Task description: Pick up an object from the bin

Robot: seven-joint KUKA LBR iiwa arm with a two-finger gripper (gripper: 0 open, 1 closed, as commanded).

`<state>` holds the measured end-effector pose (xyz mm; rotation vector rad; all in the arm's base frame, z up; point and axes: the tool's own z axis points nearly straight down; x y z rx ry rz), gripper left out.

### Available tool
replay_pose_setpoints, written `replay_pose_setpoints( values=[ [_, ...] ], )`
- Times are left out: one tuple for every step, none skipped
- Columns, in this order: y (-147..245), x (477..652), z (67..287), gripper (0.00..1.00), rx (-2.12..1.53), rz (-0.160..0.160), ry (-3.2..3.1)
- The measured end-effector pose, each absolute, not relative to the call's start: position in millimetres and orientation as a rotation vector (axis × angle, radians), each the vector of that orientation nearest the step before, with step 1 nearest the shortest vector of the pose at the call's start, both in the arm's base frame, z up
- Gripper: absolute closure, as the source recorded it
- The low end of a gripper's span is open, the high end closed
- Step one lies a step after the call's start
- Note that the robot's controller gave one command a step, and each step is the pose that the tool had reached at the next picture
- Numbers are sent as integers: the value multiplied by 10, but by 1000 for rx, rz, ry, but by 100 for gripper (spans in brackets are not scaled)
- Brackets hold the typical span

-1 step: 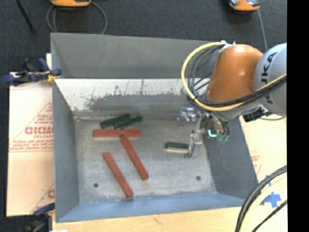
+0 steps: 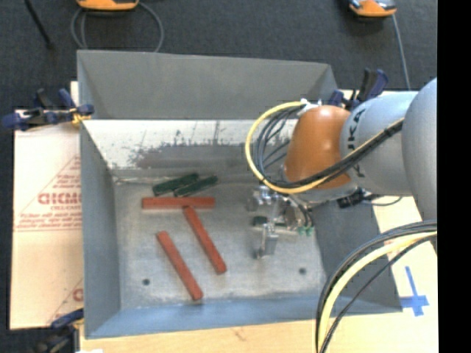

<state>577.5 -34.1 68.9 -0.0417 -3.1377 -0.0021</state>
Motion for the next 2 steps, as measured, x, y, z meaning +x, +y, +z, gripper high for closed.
replay_pose_setpoints(
  values=[
    [-837, 5375, 716, 0, -167, 1, -3139],
    [-821, 5390, 718, 100, -158, 2, -3142]
  ],
)
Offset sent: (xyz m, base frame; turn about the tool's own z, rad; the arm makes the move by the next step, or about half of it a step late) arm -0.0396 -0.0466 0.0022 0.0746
